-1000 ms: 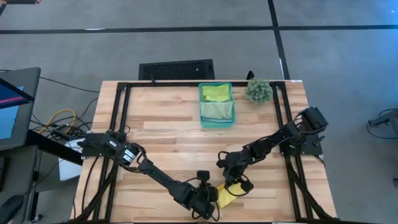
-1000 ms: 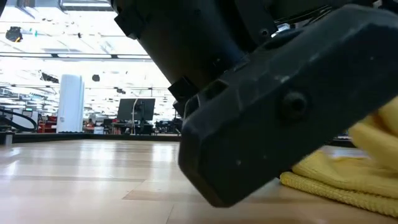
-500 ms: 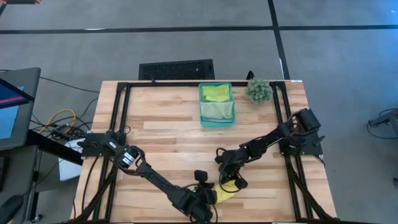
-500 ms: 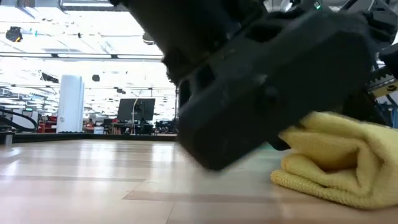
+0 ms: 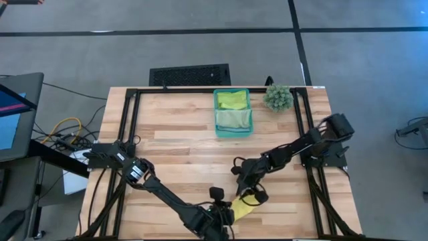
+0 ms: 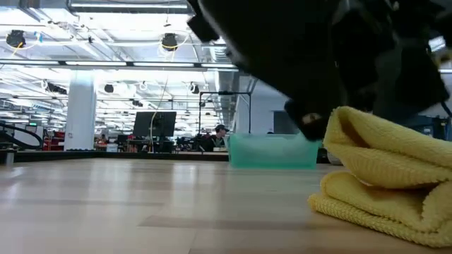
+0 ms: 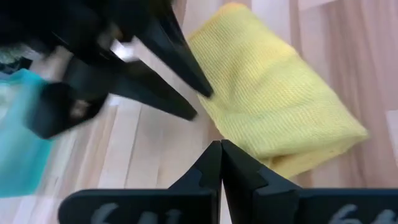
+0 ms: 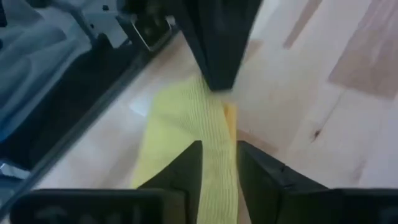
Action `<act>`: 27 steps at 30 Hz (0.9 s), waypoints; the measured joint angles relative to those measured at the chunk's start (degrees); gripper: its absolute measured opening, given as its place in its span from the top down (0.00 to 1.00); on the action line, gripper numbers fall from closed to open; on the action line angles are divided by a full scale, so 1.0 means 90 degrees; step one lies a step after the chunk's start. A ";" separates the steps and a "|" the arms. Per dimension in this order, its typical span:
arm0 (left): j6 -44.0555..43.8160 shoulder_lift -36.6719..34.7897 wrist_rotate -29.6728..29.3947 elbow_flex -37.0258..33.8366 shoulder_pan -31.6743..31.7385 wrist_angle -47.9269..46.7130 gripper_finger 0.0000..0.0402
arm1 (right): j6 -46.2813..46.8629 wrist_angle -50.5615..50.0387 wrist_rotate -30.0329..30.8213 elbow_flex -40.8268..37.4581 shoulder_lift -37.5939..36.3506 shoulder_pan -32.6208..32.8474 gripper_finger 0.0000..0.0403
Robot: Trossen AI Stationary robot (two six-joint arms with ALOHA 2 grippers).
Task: Fold microfiber towels
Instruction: Fold the yellow microfiber cloth
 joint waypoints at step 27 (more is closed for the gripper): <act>-0.0402 0.0008 0.1820 -0.0445 0.0390 0.0557 1.00 | 0.0966 -0.0340 0.1403 -0.1013 -0.0627 0.1288 0.95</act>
